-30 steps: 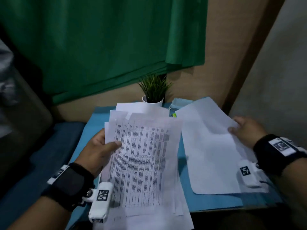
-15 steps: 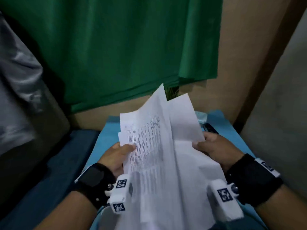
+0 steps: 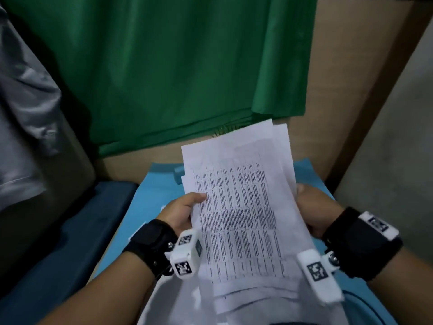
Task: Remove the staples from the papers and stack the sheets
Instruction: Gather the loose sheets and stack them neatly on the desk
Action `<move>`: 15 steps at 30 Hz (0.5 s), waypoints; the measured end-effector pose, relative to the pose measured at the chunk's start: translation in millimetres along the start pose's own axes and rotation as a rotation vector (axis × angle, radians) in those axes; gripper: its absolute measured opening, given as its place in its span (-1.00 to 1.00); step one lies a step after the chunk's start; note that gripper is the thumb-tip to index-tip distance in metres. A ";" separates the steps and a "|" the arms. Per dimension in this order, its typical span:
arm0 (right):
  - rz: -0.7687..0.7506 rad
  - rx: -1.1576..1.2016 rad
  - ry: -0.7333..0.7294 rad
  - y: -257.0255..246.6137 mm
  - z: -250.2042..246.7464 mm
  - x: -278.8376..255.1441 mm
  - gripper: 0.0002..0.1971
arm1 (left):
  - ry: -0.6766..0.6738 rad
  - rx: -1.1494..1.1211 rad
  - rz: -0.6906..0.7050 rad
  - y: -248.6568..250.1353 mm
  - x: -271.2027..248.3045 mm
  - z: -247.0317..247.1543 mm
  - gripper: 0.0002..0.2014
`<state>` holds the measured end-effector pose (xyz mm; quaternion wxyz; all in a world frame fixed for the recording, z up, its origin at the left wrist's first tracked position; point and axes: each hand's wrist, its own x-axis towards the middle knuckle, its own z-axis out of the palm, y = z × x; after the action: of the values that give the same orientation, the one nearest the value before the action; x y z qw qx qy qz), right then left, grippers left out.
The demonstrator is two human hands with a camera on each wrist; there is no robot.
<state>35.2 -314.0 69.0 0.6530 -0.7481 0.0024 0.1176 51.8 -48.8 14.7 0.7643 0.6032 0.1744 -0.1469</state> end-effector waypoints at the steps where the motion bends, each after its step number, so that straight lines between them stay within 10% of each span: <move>1: 0.032 -0.009 -0.023 7.1 -0.3 -1.2 -0.64 | 0.017 0.003 0.039 -3.8 8.0 -1.1 -0.44; 5: 0.022 0.037 0.019 19.7 -13.5 -4.9 -0.23 | 0.092 0.063 0.309 0.7 -0.1 7.7 -0.82; 9: -0.628 -0.387 0.636 -44.0 -29.6 -36.6 -0.40 | 0.160 0.572 0.740 56.9 -28.4 24.6 -0.69; 12: -1.086 -1.177 0.500 -117.1 -3.1 -59.6 -0.27 | 0.116 1.155 1.065 110.0 -67.5 63.6 -0.65; 15: -0.834 -1.479 0.315 -159.4 25.8 -48.9 -0.34 | -0.007 1.481 1.330 143.1 -94.8 103.1 -0.70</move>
<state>8.3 -272.7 230.3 -0.0198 -0.9285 -0.2591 -0.2652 38.2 -115.1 203.2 0.1222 0.9027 -0.3372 0.2379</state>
